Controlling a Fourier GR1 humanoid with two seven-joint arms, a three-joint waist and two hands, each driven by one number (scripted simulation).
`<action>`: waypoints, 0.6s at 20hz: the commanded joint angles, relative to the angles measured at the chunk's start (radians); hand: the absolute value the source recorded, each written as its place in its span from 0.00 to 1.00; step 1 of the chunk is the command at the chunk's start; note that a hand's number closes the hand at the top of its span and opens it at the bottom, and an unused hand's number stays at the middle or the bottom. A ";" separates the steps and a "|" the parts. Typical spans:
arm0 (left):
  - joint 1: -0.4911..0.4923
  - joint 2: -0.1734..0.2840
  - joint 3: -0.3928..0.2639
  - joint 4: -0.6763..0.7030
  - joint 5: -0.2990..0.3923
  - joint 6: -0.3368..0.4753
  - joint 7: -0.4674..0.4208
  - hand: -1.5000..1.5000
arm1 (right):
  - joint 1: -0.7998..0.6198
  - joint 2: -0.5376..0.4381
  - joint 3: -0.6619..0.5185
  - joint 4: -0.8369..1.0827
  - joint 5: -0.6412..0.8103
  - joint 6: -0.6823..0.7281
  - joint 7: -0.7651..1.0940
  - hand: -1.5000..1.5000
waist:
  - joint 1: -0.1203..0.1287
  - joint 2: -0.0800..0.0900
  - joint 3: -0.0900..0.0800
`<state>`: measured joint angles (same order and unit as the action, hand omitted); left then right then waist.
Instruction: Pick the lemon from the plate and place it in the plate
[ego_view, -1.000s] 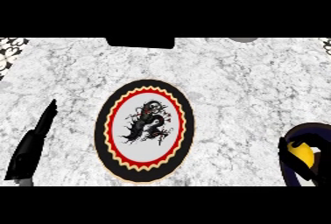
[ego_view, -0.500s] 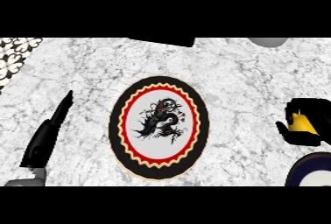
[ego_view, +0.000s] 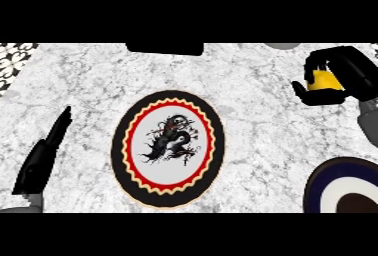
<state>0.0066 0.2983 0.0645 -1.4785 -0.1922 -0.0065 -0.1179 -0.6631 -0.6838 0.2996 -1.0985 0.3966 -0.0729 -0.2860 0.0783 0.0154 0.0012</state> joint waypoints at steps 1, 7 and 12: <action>0.049 0.007 0.028 -0.012 0.011 0.004 -0.009 0.50 | -0.100 0.069 -0.038 0.014 -0.071 0.043 -0.138 1.00 | -0.036 -0.011 0.000; 0.056 0.025 0.077 0.032 0.033 -0.010 -0.050 0.50 | -0.150 0.123 -0.037 -0.109 -0.163 0.233 -0.126 1.00 | -0.068 -0.016 -0.002; 0.097 -0.004 0.063 0.006 0.005 0.013 -0.059 0.50 | -0.130 0.200 0.003 -0.306 -0.164 0.290 0.028 1.00 | -0.078 -0.019 -0.002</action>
<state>0.0869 0.2976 0.1143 -1.4930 -0.1869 0.0061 -0.1407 -0.7973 -0.5429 0.2779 -1.2943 0.2471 0.1669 -0.3336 0.0101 -0.0023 -0.0004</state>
